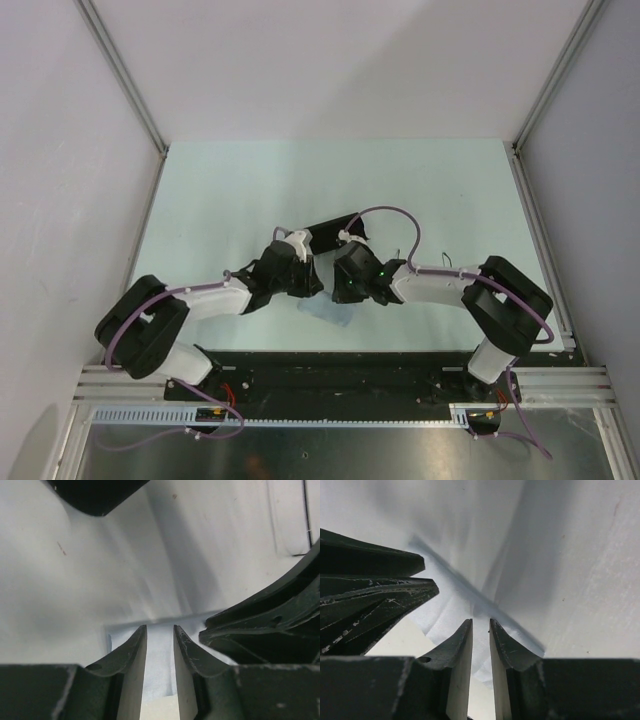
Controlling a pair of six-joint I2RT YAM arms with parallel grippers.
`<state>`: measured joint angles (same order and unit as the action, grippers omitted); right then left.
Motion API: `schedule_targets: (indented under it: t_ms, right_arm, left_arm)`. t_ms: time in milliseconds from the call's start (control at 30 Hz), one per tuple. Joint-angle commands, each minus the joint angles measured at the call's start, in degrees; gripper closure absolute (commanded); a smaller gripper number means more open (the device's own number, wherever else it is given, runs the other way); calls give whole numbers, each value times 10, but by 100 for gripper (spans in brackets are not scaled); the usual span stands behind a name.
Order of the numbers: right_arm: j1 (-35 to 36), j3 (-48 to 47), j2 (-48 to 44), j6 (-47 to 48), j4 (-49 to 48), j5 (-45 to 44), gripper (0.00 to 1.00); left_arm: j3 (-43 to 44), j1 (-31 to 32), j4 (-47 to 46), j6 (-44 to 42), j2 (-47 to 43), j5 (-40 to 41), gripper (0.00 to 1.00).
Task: Organize the sunglasses
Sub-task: Smooth out the folded cleaning cloth at the center of the board, then pick up the folded cleaning cloth from the center of the board.
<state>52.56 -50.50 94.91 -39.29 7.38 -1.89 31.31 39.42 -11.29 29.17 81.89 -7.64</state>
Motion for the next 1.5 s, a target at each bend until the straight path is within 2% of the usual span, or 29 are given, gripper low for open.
schedule_targets:
  t_ms: [0, 367, 833, 933, 1133, 1167, 1300, 1467]
  right_arm:
    - [4, -21, 9, -18, 30, -18, 76]
    - [4, -16, -6, -34, 115, -68, 78]
    - [-31, 5, -67, -21, 169, -92, 77]
    - [-36, 4, -93, -18, 171, -94, 75]
    - [-27, 7, -112, -45, 181, -98, 73]
    - [-25, 9, -113, -59, 180, -100, 72]
    - [-14, 30, -128, -101, 176, -106, 67]
    - [-6, 61, -143, -155, 164, -116, 61]
  left_arm:
    - [-7, 3, -5, 19, 17, 17, 68]
    - [-5, 4, 14, 23, 32, 47, 71]
    - [5, 3, 28, 14, 26, 59, 70]
    - [17, 3, 43, 3, 0, 61, 66]
    - [35, 3, 85, -5, -59, 76, 44]
    - [34, 4, 91, -3, -73, 99, 39]
    - [42, 4, 160, 10, -74, 108, 35]
    - [31, 3, 179, 23, -69, 66, 35]
